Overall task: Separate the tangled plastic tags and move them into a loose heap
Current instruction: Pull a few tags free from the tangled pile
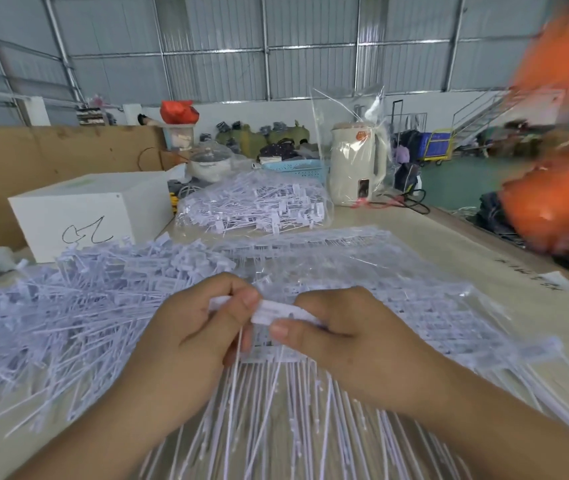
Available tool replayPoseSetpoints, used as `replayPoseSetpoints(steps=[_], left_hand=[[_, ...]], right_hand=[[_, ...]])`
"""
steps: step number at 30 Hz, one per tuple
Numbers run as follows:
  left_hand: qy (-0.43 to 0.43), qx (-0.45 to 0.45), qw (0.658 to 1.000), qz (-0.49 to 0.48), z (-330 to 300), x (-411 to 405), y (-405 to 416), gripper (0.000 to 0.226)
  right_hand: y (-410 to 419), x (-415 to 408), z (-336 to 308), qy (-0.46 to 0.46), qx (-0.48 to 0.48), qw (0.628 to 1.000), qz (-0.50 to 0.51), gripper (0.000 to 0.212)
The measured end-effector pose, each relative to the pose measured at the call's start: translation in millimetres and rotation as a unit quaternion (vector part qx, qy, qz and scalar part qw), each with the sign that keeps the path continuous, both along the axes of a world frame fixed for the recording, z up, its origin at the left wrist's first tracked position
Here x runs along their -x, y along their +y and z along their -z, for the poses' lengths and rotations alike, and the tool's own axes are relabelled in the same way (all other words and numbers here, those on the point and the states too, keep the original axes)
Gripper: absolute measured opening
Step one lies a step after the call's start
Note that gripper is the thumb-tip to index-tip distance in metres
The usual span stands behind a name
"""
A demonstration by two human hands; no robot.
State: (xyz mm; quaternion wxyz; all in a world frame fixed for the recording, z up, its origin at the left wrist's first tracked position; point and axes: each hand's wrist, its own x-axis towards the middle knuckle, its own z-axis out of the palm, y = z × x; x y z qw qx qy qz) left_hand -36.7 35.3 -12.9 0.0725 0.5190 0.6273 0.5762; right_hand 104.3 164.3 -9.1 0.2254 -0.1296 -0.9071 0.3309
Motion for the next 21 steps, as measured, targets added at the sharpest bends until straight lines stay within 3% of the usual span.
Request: replayPoseSetpoints(steps=[4, 9, 14, 17, 19, 21], left_hand=[[-0.126, -0.026, 0.991, 0.02, 2.0, -7.5, 8.5, 0.024], [-0.313, -0.078, 0.946, 0.019, 2.7, -22.0, 16.5, 0.023], [-0.396, -0.093, 0.913, 0.029, -1.2, -25.9, 19.4, 0.026], [-0.482, -0.074, 0.873, -0.001, 1.4, -11.6, 18.8, 0.028], [-0.485, -0.05, 0.873, -0.006, 1.8, -1.5, 17.2, 0.027], [-0.421, -0.014, 0.907, 0.016, 2.5, -0.2, 16.2, 0.027]], right_hand=[[-0.2, 2.1, 9.0, 0.083, 0.027, 0.996, 0.006, 0.038], [-5.5, 7.6, 19.2, 0.158, 0.071, 0.985, 0.022, 0.039], [-12.8, 13.4, 21.8, 0.169, 0.06, 0.983, 0.023, 0.041], [-10.6, 8.5, 17.7, 0.198, 0.092, 0.976, 0.013, 0.04], [-6.1, 4.5, 13.7, 0.194, 0.128, 0.973, -0.01, 0.045], [-0.7, 2.1, 11.6, 0.146, 0.138, 0.979, -0.037, 0.046]])
